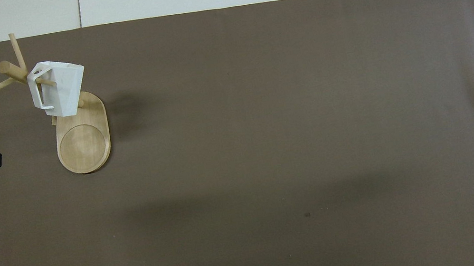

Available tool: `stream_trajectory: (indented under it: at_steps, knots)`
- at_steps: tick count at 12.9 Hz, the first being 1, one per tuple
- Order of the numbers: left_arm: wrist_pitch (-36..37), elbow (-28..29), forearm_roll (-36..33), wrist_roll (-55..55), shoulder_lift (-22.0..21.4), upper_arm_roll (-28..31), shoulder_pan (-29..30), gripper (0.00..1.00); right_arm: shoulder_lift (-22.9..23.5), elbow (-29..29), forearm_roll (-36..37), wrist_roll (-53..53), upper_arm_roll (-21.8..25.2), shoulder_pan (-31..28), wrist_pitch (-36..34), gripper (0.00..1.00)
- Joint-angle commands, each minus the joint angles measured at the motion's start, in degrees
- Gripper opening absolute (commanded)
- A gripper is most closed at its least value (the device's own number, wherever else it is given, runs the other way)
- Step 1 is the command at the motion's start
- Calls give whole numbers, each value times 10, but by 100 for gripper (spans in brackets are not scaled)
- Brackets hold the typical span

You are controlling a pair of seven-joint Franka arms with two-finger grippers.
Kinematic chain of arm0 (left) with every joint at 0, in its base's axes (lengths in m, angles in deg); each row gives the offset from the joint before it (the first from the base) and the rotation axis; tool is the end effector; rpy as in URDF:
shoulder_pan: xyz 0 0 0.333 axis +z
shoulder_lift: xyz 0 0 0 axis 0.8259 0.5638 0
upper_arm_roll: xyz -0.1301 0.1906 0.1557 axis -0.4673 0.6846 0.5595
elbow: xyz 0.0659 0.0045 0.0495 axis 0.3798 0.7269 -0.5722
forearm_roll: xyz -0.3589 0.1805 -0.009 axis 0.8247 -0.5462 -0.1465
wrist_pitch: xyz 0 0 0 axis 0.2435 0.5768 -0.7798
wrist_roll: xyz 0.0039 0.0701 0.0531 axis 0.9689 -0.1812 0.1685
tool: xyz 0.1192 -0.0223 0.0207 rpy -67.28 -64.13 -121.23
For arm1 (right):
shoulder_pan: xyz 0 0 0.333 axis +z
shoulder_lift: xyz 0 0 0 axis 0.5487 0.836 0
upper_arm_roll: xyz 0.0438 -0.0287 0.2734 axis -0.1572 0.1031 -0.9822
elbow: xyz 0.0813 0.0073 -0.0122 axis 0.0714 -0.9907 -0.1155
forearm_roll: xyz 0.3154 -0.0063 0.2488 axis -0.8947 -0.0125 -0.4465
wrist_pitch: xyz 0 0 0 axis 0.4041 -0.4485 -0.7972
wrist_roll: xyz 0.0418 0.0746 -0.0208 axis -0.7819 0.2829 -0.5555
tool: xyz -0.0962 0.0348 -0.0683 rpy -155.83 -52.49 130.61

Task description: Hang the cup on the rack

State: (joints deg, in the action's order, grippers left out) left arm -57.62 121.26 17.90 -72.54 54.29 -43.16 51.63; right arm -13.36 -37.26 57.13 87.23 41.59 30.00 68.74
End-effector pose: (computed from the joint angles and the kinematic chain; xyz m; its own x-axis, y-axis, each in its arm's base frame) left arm 0.5490 -0.0368 0.5946 0.9915 -0.1300 0.0001 -0.1300 -0.9913 0.0214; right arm 0.5430 -0.0704 0.5761 0.9956 -0.0902 -0.0260 -0.0896 -0.9957 0.0234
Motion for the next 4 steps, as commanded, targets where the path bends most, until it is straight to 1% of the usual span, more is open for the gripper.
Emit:
stream_trajectory:
  at_steps: [1, 4]
  knots:
    - [5, 1, -16, -6, -7, -4, 4, 100, -5, -7, -2, -11, 2, 1, 0, 100]
    - [3, 1, -16, -6, -8, -4, 5, 100, -5, -7, -2, -10, 2, 1, 0, 100]
